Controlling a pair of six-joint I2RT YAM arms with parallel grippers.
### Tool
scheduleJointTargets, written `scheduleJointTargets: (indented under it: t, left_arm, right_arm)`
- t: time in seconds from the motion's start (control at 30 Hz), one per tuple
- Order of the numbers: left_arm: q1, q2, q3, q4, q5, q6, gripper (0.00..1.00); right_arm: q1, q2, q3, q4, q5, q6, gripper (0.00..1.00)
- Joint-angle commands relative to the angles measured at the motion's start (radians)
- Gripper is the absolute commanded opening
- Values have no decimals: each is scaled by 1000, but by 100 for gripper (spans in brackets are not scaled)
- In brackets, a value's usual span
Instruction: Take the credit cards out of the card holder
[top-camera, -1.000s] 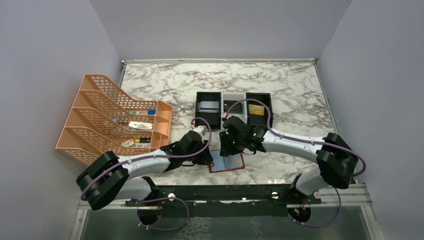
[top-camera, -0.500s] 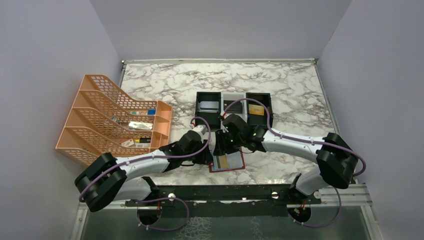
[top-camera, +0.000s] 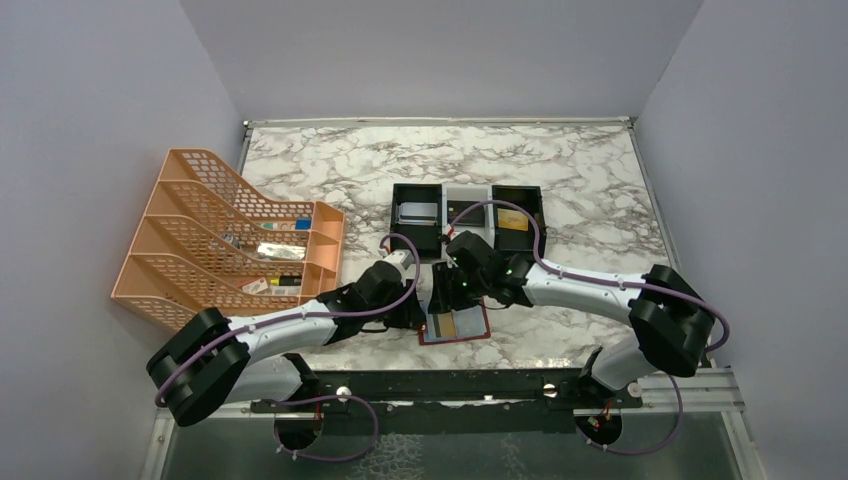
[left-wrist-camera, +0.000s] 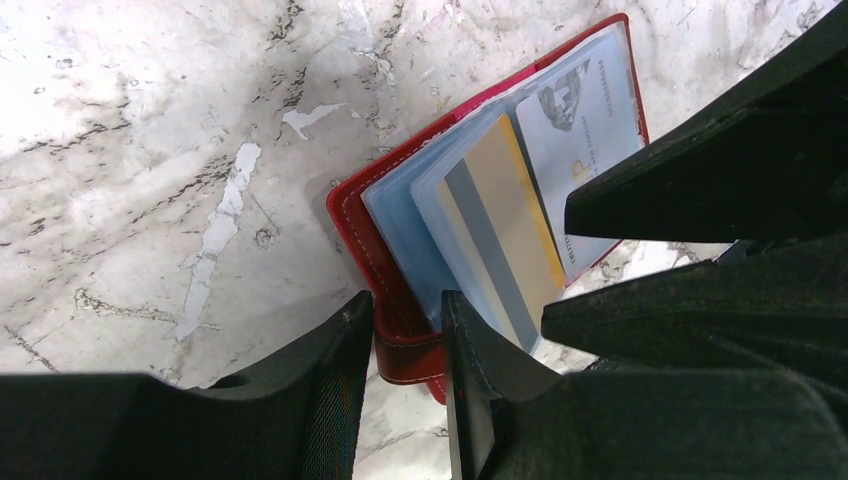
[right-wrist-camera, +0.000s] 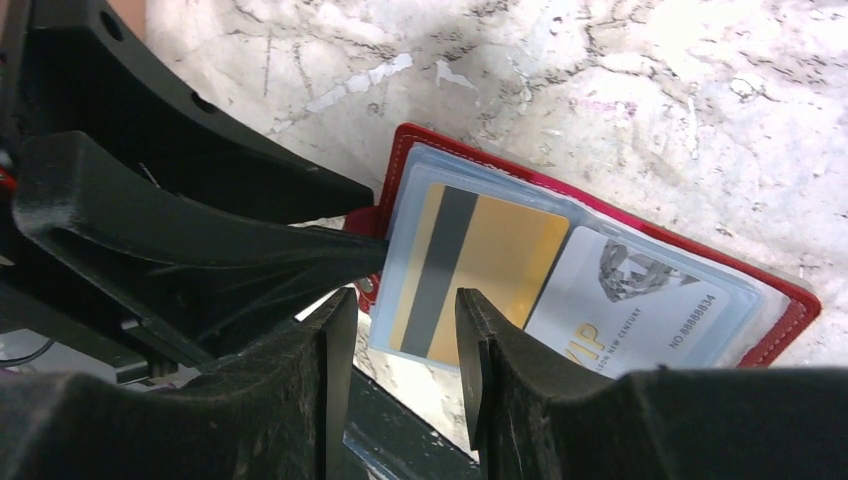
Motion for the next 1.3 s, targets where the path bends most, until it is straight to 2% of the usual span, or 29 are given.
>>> scheduleJointTargets:
  t: [0.0, 0.33, 0.57, 0.83, 0.97, 1.17, 1.27]
  left_arm:
    - [-8, -19, 11, -21, -13, 1, 34]
    - [-9, -35, 43, -96, -51, 16, 35]
    - [-8, -120, 88, -207, -100, 8, 48]
    - [-8, -174, 101, -210, -36, -61, 59]
    - [-7, -194, 96, -157, -3, -162, 59]
    - [-8, -185, 43, 136, 110, -339, 57]
    - [-11, -140, 46, 186, 144, -409, 57]
  right_arm:
    - [6, -24, -22, 4, 81, 13, 42]
    - [-30, -99, -139, 97, 41, 37, 41]
    - [-70, -146, -229, 197, -50, 43, 40]
    - [-148, -228, -349, 389, -229, 56, 37]
    - [-204, -241, -381, 436, -304, 42, 37]
    - [-267, -247, -442, 547, -442, 66, 36]
    - [-273, -255, -458, 583, -485, 80, 35]
